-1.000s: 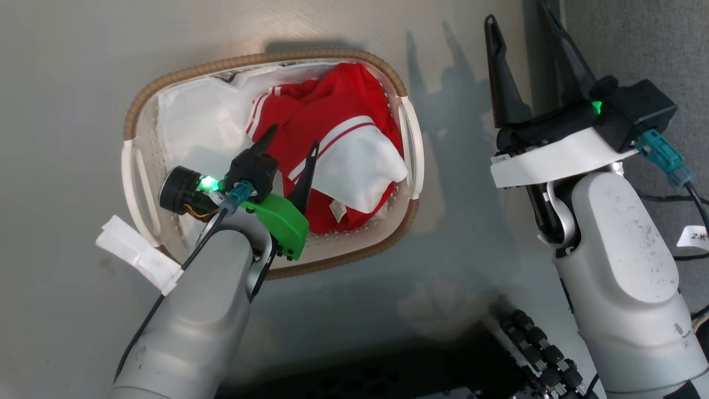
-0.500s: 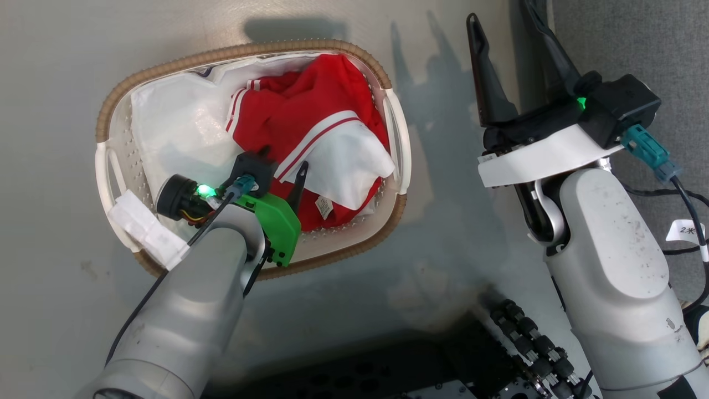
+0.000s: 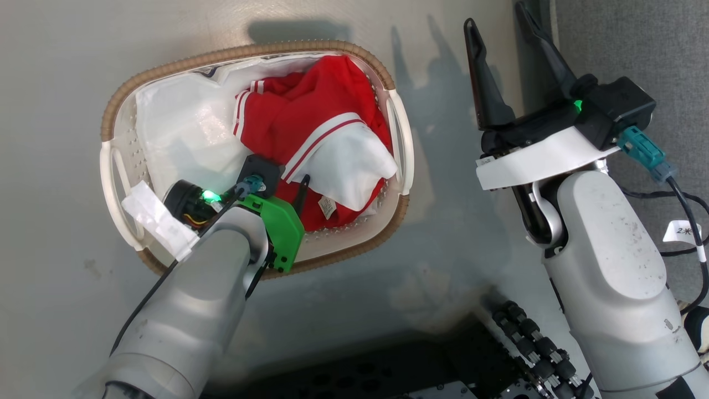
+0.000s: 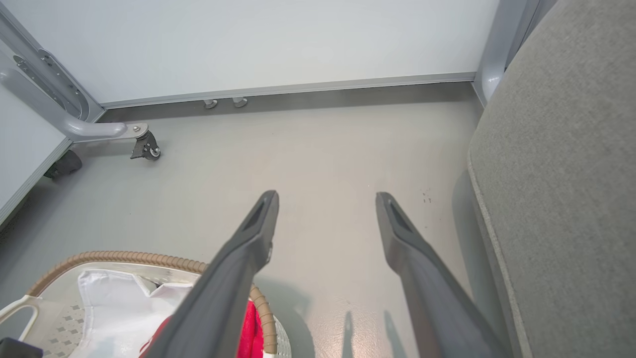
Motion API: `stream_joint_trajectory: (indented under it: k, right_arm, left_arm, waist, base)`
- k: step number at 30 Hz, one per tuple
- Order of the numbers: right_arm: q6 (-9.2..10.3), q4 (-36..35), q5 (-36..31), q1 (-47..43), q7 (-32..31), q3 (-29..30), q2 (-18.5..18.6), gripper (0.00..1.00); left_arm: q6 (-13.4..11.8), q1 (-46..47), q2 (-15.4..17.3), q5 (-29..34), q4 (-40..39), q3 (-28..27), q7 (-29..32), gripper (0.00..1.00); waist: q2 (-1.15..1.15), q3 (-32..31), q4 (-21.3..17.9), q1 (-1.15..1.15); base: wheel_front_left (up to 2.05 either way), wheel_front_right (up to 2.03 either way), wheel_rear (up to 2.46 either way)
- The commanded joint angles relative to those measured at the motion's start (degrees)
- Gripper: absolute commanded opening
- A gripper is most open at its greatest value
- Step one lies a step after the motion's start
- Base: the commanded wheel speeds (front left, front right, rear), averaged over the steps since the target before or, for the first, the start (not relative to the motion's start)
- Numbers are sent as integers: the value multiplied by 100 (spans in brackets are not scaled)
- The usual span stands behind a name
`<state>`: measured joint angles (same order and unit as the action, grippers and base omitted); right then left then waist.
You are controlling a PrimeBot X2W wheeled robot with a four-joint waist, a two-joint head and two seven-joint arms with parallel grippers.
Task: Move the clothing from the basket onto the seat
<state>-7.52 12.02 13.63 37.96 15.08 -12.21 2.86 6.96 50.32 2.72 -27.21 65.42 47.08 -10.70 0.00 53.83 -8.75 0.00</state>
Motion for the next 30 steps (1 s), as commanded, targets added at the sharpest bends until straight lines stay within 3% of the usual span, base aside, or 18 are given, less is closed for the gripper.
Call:
stream_joint_trajectory:
  k: [1,16,30]
  right_arm:
    - [6,8,-28,-56,12,-16,17,100]
    - [6,-74,78,151,12,-133,17,100]
    - [6,-230,184,227,12,-228,17,100]
  left_arm:
    - [-46,140,35,-55,33,51,23,100]
    - [-188,672,35,-538,79,634,142,100]
    - [-312,1136,37,-927,423,957,845,100]
  waist:
    - [0,12,0,0]
    - [0,288,-133,0]
    - [0,506,-288,0]
  base:
    - [0,0,0]
    - [0,0,0]
    - [0,0,0]
